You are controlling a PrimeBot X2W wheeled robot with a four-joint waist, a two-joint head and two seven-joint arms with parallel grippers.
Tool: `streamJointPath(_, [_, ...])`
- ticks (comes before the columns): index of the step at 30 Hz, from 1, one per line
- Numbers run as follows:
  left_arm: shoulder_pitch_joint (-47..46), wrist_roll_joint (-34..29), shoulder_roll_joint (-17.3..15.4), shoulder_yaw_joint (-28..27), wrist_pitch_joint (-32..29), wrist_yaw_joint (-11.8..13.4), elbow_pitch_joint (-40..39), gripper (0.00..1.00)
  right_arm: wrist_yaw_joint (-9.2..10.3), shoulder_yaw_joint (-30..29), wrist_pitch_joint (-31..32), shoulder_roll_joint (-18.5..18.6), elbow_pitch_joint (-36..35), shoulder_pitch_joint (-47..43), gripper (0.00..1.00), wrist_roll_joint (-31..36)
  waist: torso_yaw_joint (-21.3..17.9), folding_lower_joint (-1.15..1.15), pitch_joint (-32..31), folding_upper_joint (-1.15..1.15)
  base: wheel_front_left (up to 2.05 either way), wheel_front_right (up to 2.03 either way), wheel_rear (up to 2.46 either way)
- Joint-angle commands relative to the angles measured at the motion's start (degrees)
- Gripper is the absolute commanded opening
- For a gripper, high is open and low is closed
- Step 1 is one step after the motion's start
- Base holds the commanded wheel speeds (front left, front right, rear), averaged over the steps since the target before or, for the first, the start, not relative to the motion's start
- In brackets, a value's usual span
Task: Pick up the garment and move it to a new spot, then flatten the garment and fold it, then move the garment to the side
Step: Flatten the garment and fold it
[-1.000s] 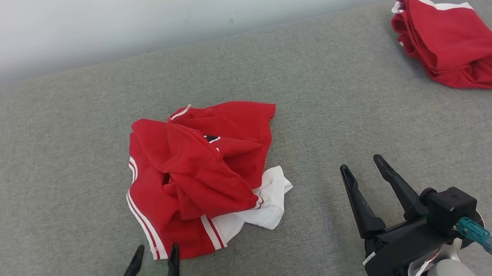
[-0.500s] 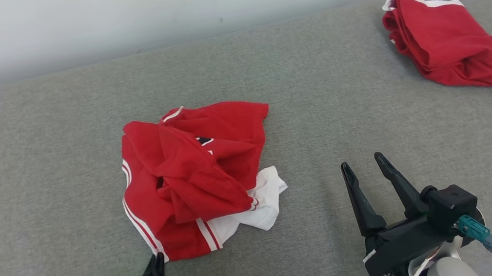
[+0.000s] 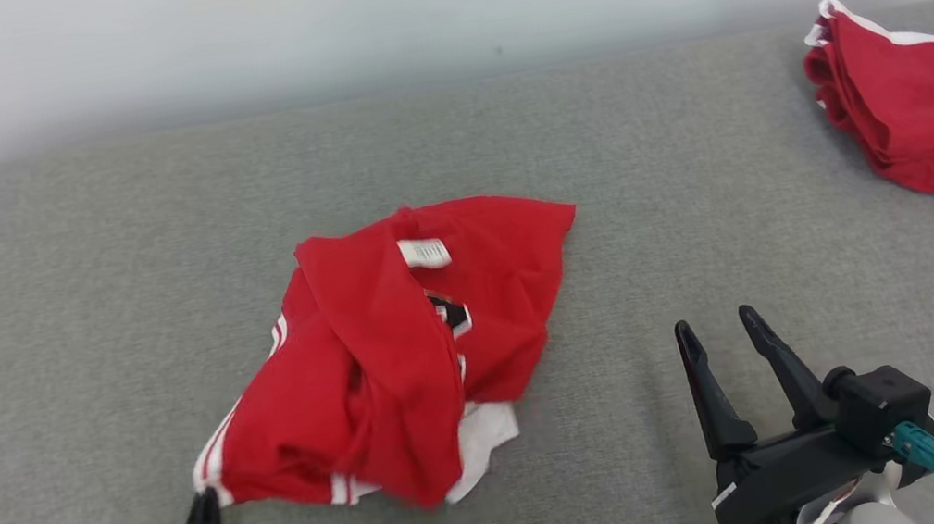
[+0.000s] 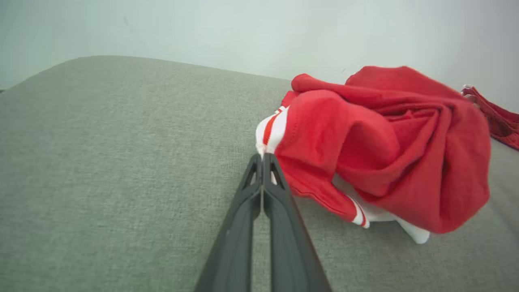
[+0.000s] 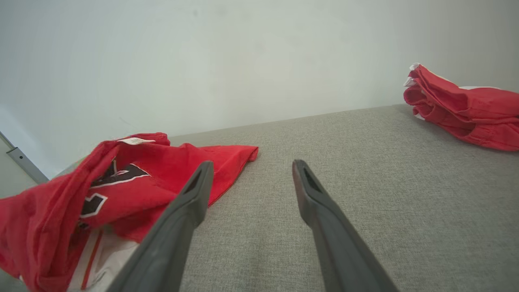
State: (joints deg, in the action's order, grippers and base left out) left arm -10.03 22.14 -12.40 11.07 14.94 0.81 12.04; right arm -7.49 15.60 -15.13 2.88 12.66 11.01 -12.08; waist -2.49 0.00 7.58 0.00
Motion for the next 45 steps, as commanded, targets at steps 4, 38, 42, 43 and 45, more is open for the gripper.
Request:
streamJointPath(4, [3.7,-0.2,-2.6,-2.4,-0.9,2.2,-4.9,0.0,-0.01,-0.7,-0.1,0.0,0.0,-0.9,1.0,-0.1,2.0,0.0,-1.3,0.0,0.0,0.0,0.0])
streamJointPath(38, [10.2,-7.5,4.0,-9.3,0.3,7.3,-18.3,1.0,-0.01,-0.2,-0.1,0.0,1.1,-1.3,1.0,0.1,5.8,0.0,-2.6,0.0,0.0,0.0,0.0])
streamJointPath(42, [10.1,-9.2,5.6,-10.0,0.3,6.1,-18.0,1.0,-0.01,3.3,-0.1,0.0,2.3,-0.1,1.0,-0.6,6.4,0.0,-2.8,0.0,0.0,0.0,0.0])
streamJointPath(43, [10.0,-9.6,6.0,-10.2,0.3,5.8,-17.9,1.0,-0.01,4.4,-0.1,0.0,2.7,0.5,1.0,-0.8,6.6,0.0,-2.8,0.0,0.0,0.0,0.0])
streamJointPath(45, [9.8,-9.8,6.5,-10.6,0.3,5.0,-17.6,1.0,-0.01,7.1,0.1,0.0,4.1,1.8,1.0,-1.8,7.0,0.0,-2.9,0.0,0.0,0.0,0.0])
